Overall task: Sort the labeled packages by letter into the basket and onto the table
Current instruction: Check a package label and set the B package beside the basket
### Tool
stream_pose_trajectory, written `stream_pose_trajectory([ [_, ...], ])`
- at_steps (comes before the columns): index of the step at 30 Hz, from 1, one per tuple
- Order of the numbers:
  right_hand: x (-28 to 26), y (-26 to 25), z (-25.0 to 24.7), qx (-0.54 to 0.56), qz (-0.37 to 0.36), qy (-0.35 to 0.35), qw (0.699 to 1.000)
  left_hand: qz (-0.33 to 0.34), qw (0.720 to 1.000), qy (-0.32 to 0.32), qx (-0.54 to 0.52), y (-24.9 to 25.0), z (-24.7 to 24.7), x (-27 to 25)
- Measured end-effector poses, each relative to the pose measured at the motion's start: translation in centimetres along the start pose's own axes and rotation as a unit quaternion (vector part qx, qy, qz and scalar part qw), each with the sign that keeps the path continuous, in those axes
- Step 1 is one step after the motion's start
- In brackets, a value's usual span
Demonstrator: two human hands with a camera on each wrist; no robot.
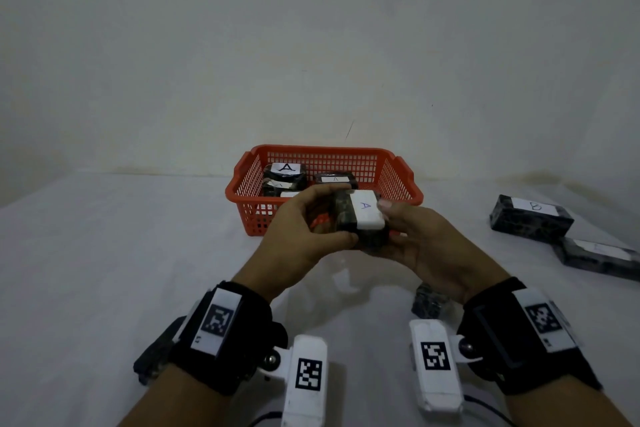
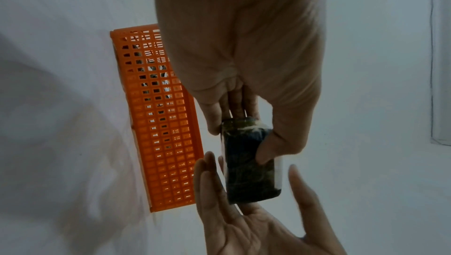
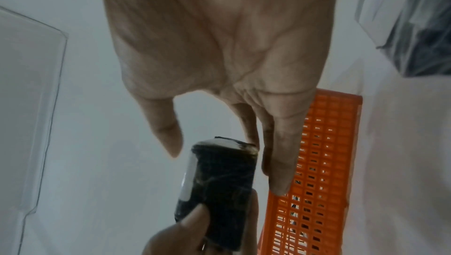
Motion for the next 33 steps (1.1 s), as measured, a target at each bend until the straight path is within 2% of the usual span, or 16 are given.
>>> stream_pose_trajectory([
  [4,0.09,0.33,-0.22,-0.029,0.017,0.02,0.999,-0.008,0.999,-0.04,-0.014,-0.04,0.23,-0.12],
  [8,0.12,0.6,-0.36,-0.071,-0.005,0.016,0.997,-0.027,1.0,-0.001,0.013,0.17,0.48,0.08],
  [11,0.11,0.68,-0.27,-0.082,-0.02,0.023,0.996,-0.009,0.999,0.032,0.032,0.14,0.35,0.13],
  [16,0.08,0.05,0.01,-0.04,-0.01,0.025,0.999,0.017,1.0,0.015,0.014,0.16,0.33,-0.05],
  [22,-0.12,0.26,-0.14,-0.045,0.022,0.029,0.998,0.051,0.998,-0.007,0.029,0.2,0.25,-0.21],
  [24,0.04,0.38,-0.34,-0.062,0.01,0.03,0.998,0.042,0.998,-0.017,0.031,0.26,0.3,-0.13],
  [28,0.18,0.57,-0.73,-0.081,-0.006,0.036,0.996,-0.034,0.999,-0.008,0.019,0.04,0.47,0.06],
  [33,0.3,0.71,-0.55,-0.083,-0.02,0.027,0.996,-0.021,0.999,0.013,0.042,0.12,0.48,-0.04],
])
Point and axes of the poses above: each hand's wrist, its own x-axis towards the middle knuckle, its own z-axis out of the palm, y = z × x, the point moved 1 cm from there along x, towards the middle knuckle, and after that the axes turned 11 degrees about -z, right-handed, at the moved point
